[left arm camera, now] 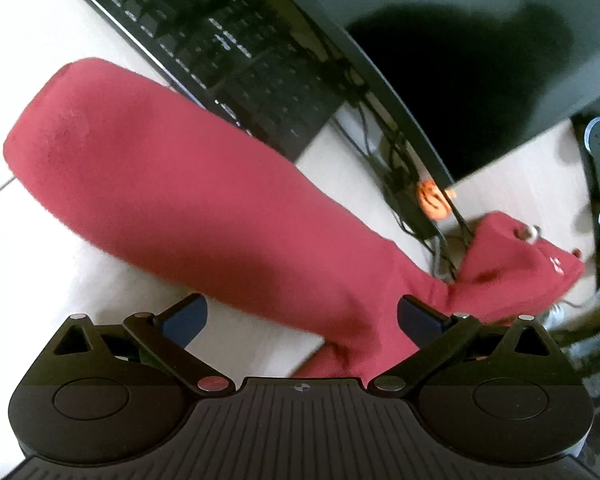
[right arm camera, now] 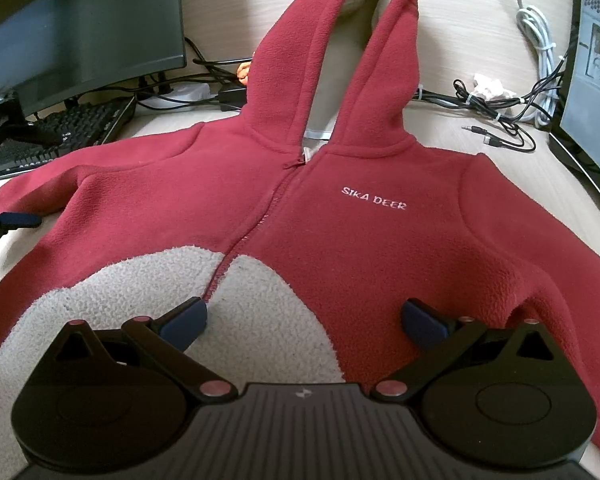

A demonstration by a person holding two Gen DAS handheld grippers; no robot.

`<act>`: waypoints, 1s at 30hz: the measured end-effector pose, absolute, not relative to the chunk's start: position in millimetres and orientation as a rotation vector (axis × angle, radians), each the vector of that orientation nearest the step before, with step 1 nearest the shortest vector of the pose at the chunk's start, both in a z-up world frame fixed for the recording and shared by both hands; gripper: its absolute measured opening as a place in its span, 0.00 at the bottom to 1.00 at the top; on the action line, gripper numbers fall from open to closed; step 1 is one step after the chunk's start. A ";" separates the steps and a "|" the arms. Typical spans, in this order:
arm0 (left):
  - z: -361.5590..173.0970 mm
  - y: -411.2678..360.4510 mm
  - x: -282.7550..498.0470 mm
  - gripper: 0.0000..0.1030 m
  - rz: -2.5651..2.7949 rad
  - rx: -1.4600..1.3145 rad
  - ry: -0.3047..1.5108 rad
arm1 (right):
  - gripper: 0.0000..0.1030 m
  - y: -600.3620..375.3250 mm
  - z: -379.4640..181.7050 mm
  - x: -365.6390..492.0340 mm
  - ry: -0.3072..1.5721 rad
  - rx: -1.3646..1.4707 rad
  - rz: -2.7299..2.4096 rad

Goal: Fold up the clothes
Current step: 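Grasp the sleeve nearest the left gripper and lift it across the body, then lay the held sleeve across the hoodie chest and open the left gripper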

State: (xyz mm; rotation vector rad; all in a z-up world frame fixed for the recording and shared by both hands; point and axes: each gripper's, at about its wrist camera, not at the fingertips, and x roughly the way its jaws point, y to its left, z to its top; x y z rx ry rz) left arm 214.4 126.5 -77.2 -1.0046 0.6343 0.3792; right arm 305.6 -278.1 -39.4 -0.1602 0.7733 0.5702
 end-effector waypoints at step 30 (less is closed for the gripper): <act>37.2 3.5 268.2 0.66 -0.016 -0.196 0.258 | 1.00 -325.3 -10.8 295.7 0.675 0.045 0.499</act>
